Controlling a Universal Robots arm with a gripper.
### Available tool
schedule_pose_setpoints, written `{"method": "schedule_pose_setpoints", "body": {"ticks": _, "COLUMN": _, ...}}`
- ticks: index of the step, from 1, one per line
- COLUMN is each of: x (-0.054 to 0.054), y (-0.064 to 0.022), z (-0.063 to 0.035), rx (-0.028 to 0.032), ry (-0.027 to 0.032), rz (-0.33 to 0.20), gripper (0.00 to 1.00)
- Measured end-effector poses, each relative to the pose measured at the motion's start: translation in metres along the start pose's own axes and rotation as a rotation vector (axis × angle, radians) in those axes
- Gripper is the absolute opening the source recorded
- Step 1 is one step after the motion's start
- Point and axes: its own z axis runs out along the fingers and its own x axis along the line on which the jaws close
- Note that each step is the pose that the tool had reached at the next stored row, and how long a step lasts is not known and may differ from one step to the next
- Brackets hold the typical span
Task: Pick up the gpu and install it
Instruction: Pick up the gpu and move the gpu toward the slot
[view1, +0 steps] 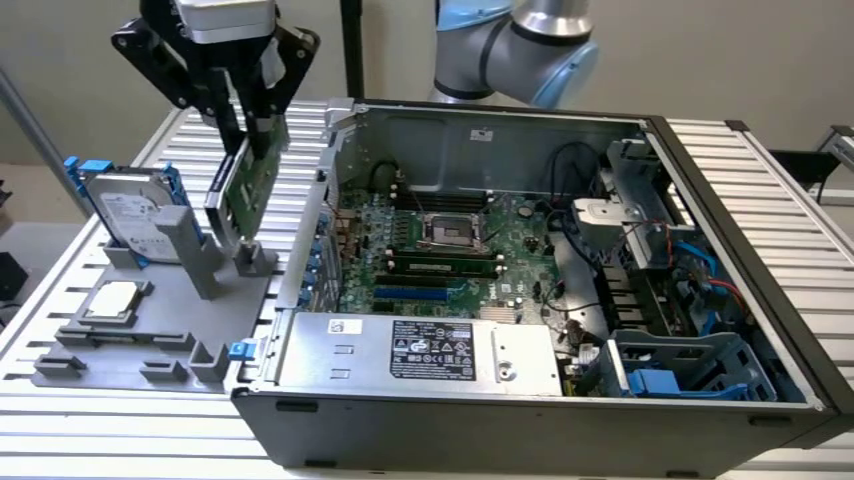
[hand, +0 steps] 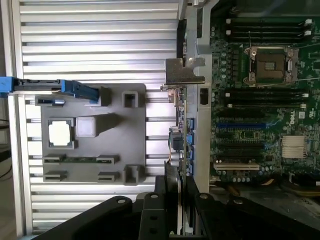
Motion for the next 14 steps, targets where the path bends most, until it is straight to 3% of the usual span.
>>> {"method": "schedule_pose_setpoints", "body": {"ticks": 3, "x": -0.014, "y": 0.0003, "z": -0.0023, "rx": 0.0003, "ry": 0.0055, "rz": 0.000, "gripper": 0.26}}
{"method": "schedule_pose_setpoints", "body": {"ticks": 14, "x": -0.064, "y": 0.0019, "z": -0.0017, "rx": 0.0004, "ry": 0.0075, "rz": 0.000, "gripper": 0.26}}
